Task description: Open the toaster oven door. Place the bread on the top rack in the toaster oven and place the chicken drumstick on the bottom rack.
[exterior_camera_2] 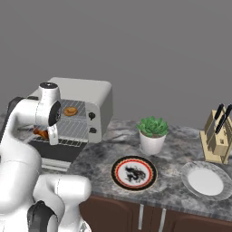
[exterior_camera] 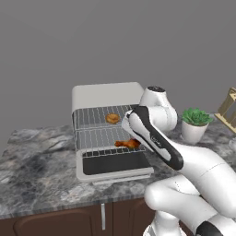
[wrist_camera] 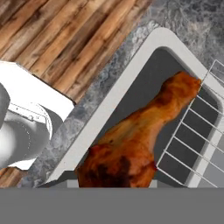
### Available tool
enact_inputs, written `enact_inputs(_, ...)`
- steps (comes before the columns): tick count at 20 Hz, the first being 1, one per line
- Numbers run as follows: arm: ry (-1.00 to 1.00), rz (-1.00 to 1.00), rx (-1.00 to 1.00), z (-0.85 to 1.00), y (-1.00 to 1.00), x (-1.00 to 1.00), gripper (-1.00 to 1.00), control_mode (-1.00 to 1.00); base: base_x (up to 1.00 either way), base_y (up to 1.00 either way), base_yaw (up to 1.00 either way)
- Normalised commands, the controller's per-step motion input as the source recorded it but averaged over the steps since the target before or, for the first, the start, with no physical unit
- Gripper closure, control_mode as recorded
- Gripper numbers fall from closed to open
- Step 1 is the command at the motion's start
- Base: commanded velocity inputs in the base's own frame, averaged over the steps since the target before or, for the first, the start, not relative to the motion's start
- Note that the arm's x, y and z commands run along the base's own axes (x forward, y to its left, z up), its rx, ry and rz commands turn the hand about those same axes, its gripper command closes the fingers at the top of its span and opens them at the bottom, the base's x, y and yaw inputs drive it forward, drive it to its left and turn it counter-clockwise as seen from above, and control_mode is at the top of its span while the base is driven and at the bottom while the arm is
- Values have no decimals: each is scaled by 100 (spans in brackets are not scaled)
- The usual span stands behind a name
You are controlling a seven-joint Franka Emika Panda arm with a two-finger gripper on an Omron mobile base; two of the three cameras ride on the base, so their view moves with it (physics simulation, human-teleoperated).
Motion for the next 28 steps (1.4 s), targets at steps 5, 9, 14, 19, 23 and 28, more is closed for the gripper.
enact_inputs(5, -2, 0, 0, -23, 7, 50, 100, -100, 0, 0, 0)
enact_inputs(9, -6, 0, 0, -31, 14, 47, 100, -100, 0, 0, 0)
enact_inputs(14, -11, 0, 0, -26, 18, 24, 100, -100, 0, 0, 0)
enact_inputs(19, -5, 0, -1, -28, 12, 13, 100, -100, 0, 0, 0)
enact_inputs(23, -6, 0, 0, -8, 1, 25, 100, -100, 0, 0, 0)
enact_inputs(28, -2, 0, 0, -10, 0, 21, 100, -100, 0, 0, 0)
